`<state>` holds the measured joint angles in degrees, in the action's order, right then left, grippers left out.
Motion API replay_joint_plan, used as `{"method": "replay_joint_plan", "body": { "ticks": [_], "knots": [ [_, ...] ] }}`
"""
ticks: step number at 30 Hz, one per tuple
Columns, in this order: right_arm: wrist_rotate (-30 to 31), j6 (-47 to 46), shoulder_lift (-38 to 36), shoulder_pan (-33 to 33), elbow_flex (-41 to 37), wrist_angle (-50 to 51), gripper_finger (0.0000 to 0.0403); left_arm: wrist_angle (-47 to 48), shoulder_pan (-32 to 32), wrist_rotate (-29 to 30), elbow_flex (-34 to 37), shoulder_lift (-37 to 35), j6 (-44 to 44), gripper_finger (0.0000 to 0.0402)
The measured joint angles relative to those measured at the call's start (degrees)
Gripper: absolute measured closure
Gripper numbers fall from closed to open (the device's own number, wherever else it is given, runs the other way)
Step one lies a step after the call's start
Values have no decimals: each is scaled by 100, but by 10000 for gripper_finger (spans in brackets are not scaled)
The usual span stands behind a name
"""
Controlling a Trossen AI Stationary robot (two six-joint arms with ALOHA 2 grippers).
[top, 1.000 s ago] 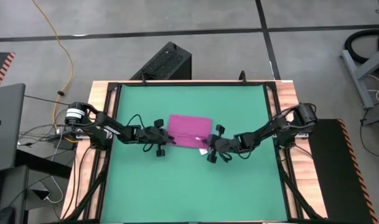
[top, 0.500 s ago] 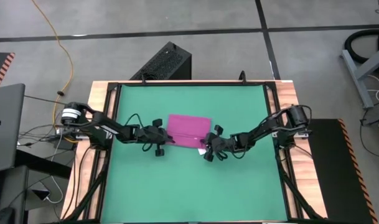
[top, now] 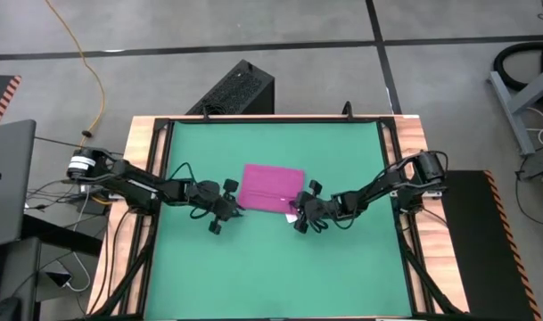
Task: Roll towel into tight, uniform cylinder
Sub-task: Roll the pink towel
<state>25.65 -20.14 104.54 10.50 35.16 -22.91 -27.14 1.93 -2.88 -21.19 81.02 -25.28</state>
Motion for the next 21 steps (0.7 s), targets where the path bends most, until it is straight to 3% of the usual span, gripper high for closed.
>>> {"method": "replay_joint_plan", "body": {
  "ticks": [5,11,21],
  "knots": [
    [-116,-2,1,-11,-4,-1,399,34,10,434,0,0,-954,254],
    [-136,-2,3,-25,-4,-2,399,76,-83,588,-4,205,-699,182],
    [-298,-57,5,-92,-9,9,399,-172,-327,722,-9,921,-690,164]
  ]
}}
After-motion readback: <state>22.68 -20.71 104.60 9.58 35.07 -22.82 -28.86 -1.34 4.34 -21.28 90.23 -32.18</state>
